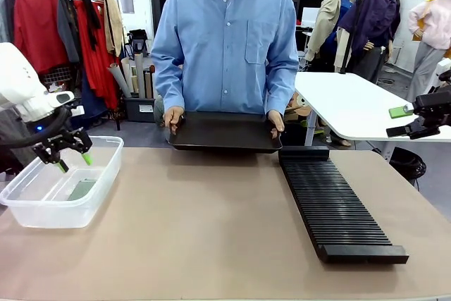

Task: Sort PCBs into racks and boxes based on the side picked up.
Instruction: If the short side of the Blank PCB is picked up, insert it into the PCB Rack ; if the long side is picked up, place it in the Organizing box.

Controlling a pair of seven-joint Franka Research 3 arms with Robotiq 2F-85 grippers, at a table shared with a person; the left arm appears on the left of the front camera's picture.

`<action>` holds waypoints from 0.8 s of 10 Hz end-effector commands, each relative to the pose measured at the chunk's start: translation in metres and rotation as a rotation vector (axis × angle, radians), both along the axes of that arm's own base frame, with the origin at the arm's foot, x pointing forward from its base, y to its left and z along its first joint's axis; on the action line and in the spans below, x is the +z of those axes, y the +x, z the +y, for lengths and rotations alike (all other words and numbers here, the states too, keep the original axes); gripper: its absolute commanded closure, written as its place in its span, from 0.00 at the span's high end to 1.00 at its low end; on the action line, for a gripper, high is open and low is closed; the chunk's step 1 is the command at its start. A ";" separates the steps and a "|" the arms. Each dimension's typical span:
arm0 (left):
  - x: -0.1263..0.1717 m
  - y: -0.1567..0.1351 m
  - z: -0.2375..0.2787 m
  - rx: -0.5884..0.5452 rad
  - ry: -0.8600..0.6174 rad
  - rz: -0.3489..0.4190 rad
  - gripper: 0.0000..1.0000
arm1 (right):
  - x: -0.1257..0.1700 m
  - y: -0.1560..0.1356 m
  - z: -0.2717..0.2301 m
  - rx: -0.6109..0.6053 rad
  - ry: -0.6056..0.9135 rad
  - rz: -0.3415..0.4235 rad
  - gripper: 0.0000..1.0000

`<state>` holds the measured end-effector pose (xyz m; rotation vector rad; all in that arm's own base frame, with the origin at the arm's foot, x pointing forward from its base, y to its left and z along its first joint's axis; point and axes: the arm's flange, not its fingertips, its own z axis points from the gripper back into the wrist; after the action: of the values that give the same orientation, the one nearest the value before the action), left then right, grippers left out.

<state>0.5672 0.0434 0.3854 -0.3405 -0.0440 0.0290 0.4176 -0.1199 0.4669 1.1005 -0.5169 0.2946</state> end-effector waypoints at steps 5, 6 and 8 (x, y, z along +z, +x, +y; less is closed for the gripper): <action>0.038 -0.013 -0.012 0.036 0.082 -0.033 1.00 | 0.002 0.000 0.001 -0.001 0.005 0.002 1.00; 0.037 -0.013 -0.015 0.048 0.075 -0.030 1.00 | 0.002 0.000 0.001 -0.001 0.005 0.002 1.00; 0.040 -0.007 -0.009 0.012 0.055 -0.048 1.00 | 0.002 0.000 0.001 -0.001 0.005 0.002 1.00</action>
<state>0.5603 0.0324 0.4246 -0.2867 -0.0902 0.0384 0.4176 -0.1199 0.4669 1.1005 -0.5169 0.2946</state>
